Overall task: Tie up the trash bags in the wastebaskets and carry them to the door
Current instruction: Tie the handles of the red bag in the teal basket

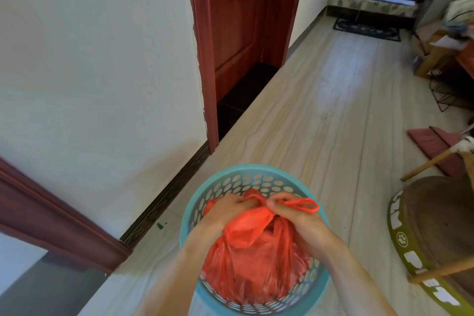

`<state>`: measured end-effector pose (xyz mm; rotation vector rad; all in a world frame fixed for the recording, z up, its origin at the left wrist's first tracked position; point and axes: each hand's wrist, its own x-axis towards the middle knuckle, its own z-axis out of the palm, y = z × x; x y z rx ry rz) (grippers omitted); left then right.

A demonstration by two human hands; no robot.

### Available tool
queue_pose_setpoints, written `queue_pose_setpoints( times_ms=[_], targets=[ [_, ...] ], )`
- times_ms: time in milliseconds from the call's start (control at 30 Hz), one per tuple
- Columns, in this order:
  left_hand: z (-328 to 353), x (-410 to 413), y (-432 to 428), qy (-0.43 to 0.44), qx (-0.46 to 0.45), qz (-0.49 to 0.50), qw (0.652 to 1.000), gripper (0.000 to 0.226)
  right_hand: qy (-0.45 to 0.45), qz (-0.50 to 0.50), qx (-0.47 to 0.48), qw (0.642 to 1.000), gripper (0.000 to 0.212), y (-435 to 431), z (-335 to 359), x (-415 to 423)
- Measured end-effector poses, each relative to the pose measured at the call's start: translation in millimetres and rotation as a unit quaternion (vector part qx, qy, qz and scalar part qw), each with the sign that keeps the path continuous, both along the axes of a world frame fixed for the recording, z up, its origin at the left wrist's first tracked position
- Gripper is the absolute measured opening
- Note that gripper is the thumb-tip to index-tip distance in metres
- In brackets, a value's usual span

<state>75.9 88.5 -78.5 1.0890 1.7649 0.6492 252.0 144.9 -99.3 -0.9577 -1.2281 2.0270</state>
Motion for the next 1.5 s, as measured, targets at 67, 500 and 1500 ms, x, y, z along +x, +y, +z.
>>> queue_pose_setpoints(
  times_ms=[67,500,1500],
  targets=[
    [3,2,0,-0.057,-0.017,0.025,0.998,0.027,-0.09,0.008,0.133,0.987,0.014,-1,2,6],
    [20,9,-3,-0.166,-0.005,0.044,0.985,0.063,-0.331,-0.221,0.33,0.856,0.011,-9,-16,-14],
    [2,7,10,-0.131,0.041,0.186,0.973,0.022,-0.27,-0.21,0.385,0.857,0.015,-11,-7,-9]
  ],
)
